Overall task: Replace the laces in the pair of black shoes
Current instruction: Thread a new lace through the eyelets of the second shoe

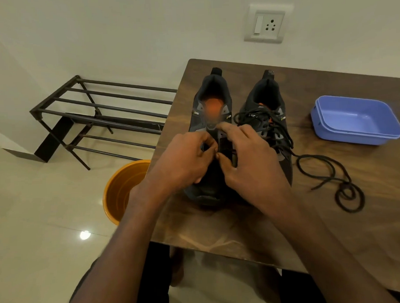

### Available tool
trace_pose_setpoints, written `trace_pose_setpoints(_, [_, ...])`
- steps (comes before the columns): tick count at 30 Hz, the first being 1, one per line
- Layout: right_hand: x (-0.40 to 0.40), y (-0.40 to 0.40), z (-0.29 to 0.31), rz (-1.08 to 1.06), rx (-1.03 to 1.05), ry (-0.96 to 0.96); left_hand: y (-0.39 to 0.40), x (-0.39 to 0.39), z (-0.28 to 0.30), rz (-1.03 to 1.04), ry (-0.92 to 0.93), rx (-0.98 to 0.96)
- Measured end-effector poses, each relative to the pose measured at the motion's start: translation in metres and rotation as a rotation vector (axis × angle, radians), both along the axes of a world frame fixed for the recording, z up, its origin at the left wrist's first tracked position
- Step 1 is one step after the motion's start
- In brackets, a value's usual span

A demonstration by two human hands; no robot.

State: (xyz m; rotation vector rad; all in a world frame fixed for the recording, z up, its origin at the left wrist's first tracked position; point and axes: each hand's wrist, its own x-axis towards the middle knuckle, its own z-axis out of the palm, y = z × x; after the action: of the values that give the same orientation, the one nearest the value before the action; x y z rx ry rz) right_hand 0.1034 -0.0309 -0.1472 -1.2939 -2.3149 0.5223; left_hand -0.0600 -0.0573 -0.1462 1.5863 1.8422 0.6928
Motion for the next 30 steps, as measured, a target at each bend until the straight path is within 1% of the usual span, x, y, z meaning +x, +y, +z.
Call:
trace_pose_setpoints(4, [0.002, 0.005, 0.001, 0.045, -0.001, -0.003, -0.002, 0.000, 0.002, -0.008, 0.126, 0.066])
trace_pose_setpoints(6, [0.002, 0.007, 0.001, 0.064, -0.012, -0.002, -0.003, -0.003, 0.004, -0.002, 0.155, 0.091])
trace_pose_setpoints(9, [0.001, 0.006, 0.002, 0.087, -0.016, -0.010, -0.006, -0.009, 0.006, 0.006, 0.147, 0.110])
trace_pose_setpoints(15, [0.000, 0.006, 0.005, 0.168, -0.025, -0.060, -0.009, -0.009, 0.005, 0.006, 0.131, 0.085])
trace_pose_setpoints(18, [0.003, 0.009, 0.007, 0.129, -0.017, -0.049, -0.009, -0.014, 0.007, 0.088, 0.173, 0.164])
trace_pose_setpoints(20, [0.004, 0.010, 0.007, 0.116, -0.020, -0.052, -0.011, -0.026, 0.010, 0.216, 0.193, 0.244])
trace_pose_setpoints(21, [0.004, 0.011, 0.005, 0.114, -0.026, -0.055, -0.012, -0.033, 0.011, 0.280, 0.166, 0.310])
trace_pose_setpoints(22, [0.005, 0.011, 0.005, 0.114, -0.030, -0.058, -0.014, -0.039, 0.012, 0.331, 0.091, 0.375])
trace_pose_setpoints(24, [0.003, 0.012, 0.003, 0.109, 0.005, -0.049, -0.018, -0.044, 0.013, 0.355, -0.133, 0.437])
trace_pose_setpoints(25, [0.002, 0.012, 0.003, 0.109, 0.046, -0.027, -0.019, -0.041, 0.014, 0.319, -0.201, 0.427])
trace_pose_setpoints(26, [-0.001, 0.011, 0.004, 0.119, 0.081, 0.020, -0.018, -0.036, 0.014, 0.257, -0.220, 0.402])
trace_pose_setpoints(27, [-0.005, 0.009, 0.004, 0.141, 0.081, 0.109, -0.017, -0.032, 0.014, 0.185, -0.209, 0.374])
trace_pose_setpoints(29, [-0.013, 0.006, 0.006, 0.174, -0.051, 0.341, -0.014, -0.027, 0.014, 0.089, -0.193, 0.361])
trace_pose_setpoints(30, [-0.016, 0.005, 0.007, 0.157, -0.128, 0.438, -0.013, -0.027, 0.012, 0.071, -0.188, 0.367])
